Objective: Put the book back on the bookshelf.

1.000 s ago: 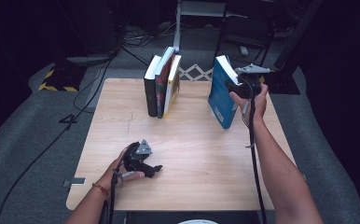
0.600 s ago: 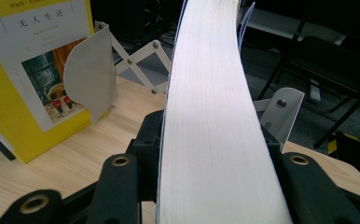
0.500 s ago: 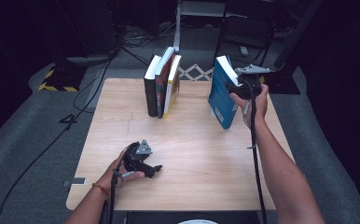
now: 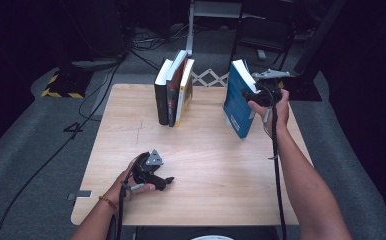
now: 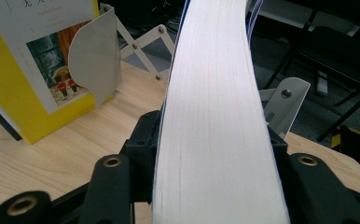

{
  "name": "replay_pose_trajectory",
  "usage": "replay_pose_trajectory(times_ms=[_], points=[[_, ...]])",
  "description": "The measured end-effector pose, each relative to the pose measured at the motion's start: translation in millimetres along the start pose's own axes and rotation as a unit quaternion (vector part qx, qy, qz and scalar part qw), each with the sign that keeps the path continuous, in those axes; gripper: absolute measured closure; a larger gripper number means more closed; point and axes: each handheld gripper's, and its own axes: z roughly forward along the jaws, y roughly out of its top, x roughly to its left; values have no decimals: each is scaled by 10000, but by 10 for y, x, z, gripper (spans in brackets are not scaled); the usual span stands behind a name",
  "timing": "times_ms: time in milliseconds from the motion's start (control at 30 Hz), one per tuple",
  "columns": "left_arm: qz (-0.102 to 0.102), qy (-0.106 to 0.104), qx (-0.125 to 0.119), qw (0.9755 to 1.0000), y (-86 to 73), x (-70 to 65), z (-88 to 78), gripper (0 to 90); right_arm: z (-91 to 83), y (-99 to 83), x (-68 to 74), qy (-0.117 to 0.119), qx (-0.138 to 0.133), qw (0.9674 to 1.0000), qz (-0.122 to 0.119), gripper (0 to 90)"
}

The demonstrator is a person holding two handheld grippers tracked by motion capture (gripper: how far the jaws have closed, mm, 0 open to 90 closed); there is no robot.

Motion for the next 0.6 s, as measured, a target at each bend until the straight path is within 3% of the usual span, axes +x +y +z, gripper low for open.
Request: replay_pose_trajectory(times_ms=[600], points=[[-2, 2, -1, 10000, 0, -1, 0, 122, -44, 11, -35, 228, 293, 9991, -221, 510]])
